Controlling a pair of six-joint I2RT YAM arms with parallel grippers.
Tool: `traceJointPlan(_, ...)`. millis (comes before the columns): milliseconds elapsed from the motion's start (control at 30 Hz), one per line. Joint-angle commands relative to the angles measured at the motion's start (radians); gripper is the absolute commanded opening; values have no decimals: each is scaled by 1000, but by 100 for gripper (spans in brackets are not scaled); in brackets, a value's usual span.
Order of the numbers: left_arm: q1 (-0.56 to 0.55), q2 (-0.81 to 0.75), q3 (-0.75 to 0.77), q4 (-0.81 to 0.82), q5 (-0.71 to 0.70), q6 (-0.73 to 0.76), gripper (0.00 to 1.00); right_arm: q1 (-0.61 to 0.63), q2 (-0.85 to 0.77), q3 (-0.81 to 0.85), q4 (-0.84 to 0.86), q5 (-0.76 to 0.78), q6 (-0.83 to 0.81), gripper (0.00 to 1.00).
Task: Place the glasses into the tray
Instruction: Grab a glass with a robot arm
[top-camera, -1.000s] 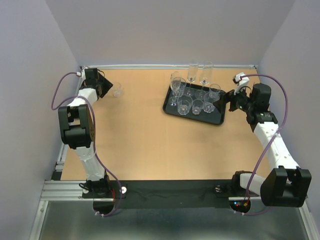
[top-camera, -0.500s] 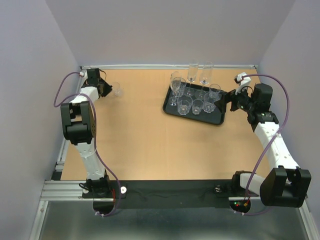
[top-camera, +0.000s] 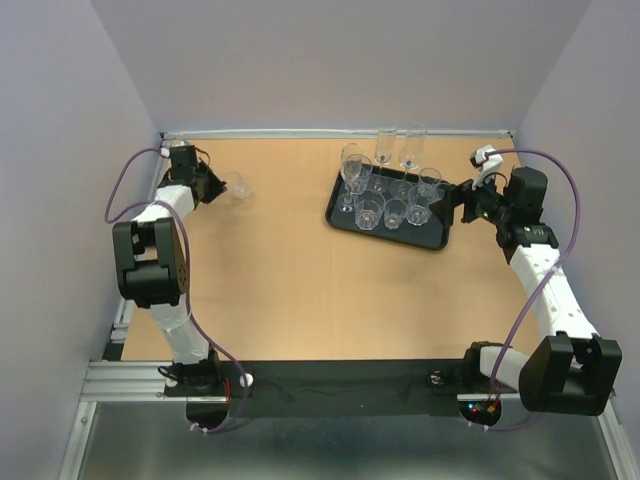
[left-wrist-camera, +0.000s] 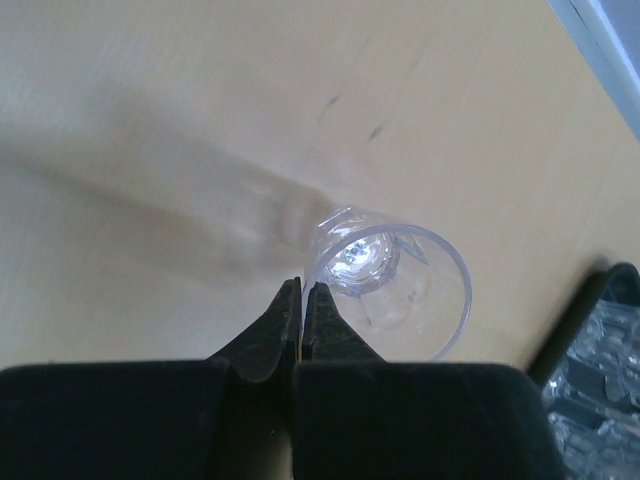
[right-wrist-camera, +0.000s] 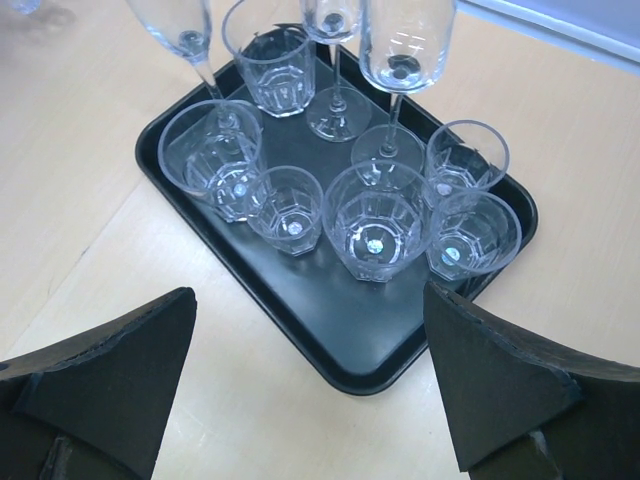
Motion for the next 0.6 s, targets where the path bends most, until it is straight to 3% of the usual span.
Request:
traceJointPlan(0,-14,-209,-103,89,106,48,0,-9,-40,-23,9,-92,-37,100)
traceJointPlan(100,-42,-306,-243,107,192,59,0,-9,-47,-19,-44,-251,-96,100)
traceJointPlan(233,-73,-452,-398,158,249,59,0,-9,-60,-14,-113,-345,-161,100)
traceJointPlan(467,-229,-671,-557,161,226,41,0,-7,-60,50,-329,-404,-323,100)
traceJointPlan(567,-310,-731,-597,161,185,14,0,-3,-41,121,-501,-389,-437,100)
